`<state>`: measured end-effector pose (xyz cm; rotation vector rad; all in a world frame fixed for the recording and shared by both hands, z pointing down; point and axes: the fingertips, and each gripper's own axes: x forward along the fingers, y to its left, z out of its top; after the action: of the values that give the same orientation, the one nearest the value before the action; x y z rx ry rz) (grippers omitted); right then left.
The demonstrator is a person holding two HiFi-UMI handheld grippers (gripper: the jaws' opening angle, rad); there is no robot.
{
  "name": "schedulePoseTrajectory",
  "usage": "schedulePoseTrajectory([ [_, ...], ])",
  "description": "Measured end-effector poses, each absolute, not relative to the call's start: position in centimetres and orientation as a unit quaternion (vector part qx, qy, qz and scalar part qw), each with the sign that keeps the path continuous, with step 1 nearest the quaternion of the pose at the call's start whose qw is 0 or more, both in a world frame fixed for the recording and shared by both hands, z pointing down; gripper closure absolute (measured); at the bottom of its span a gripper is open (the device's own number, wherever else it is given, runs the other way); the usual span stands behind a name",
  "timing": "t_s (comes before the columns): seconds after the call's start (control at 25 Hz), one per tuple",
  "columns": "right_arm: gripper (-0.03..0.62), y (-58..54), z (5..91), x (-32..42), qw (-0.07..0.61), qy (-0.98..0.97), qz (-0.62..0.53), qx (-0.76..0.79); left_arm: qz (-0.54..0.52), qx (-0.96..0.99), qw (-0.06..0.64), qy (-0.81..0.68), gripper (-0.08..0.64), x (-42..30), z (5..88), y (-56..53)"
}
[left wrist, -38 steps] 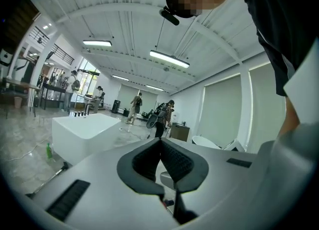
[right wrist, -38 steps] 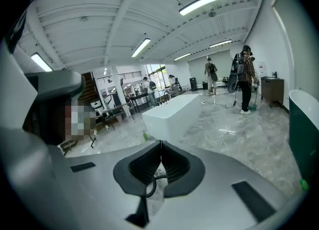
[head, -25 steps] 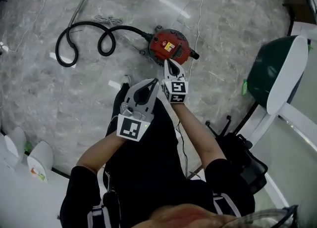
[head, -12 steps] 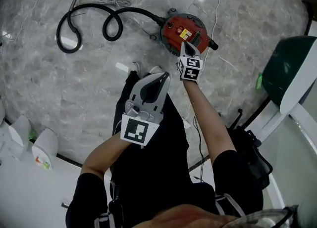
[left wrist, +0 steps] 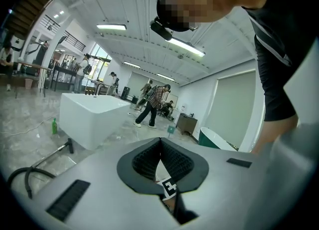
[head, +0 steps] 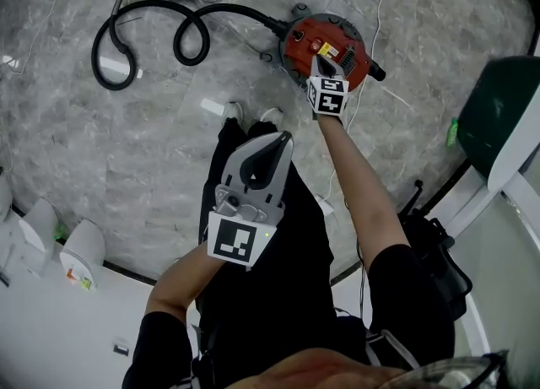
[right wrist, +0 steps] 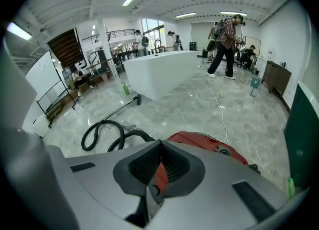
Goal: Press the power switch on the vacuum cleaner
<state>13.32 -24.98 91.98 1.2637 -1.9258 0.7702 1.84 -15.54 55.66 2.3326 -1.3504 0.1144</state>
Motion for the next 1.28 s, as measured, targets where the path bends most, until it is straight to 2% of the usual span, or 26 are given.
schedulePoseTrajectory([
  [0.6,0.575,-26.1,99.2,15.0,0.333,-0.692,0.381,0.515,0.042,0.831,0.231,-0.504,0.541,-0.1,58.2,-16.6],
  [0.76,0.575,-26.0,100.6,14.9,0.349,-0.676,0.396,0.515,0.045,0.828,0.241,-0.505,0.541,-0.1,58.6,-16.7],
  [0.92,0.575,-26.0,100.9,14.7,0.371,-0.679,0.380,0.506,0.047,0.831,0.241,-0.499,0.541,0.0,58.8,-16.9],
  [1.12,0.575,-25.3,101.8,14.4,0.367,-0.672,0.400,0.504,0.050,0.833,0.240,-0.497,0.541,-0.1,58.9,-17.2],
  [1.28,0.575,-25.6,101.6,14.4,0.357,-0.682,0.373,0.517,0.051,0.831,0.242,-0.498,0.541,-0.3,59.5,-17.7],
])
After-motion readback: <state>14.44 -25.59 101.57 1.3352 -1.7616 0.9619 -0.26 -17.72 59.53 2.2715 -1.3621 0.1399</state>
